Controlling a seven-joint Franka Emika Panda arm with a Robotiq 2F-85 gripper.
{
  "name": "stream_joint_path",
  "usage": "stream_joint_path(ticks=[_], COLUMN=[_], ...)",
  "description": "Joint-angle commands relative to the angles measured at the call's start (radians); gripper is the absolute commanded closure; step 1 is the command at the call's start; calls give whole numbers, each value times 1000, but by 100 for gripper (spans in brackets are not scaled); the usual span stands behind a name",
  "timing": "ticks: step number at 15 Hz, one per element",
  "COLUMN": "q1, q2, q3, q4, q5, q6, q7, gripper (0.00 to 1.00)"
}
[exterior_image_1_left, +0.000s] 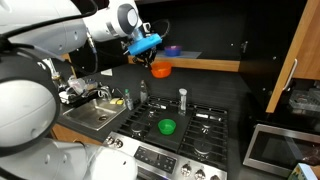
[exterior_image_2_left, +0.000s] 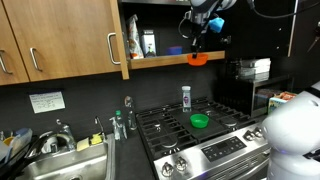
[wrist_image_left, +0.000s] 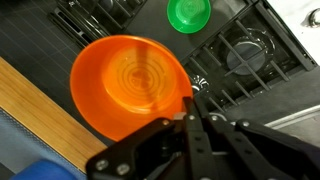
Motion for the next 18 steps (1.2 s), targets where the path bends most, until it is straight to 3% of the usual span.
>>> stream_joint_path(ticks=[1, 9, 18], q1=[7, 38, 18], q2=[0, 81, 249], q3=[-4, -16, -25], q4=[-6, 146, 392], q5=[11, 69, 100], q6=[6, 16, 40], q7=[-1, -63, -111], gripper=[99, 99, 99])
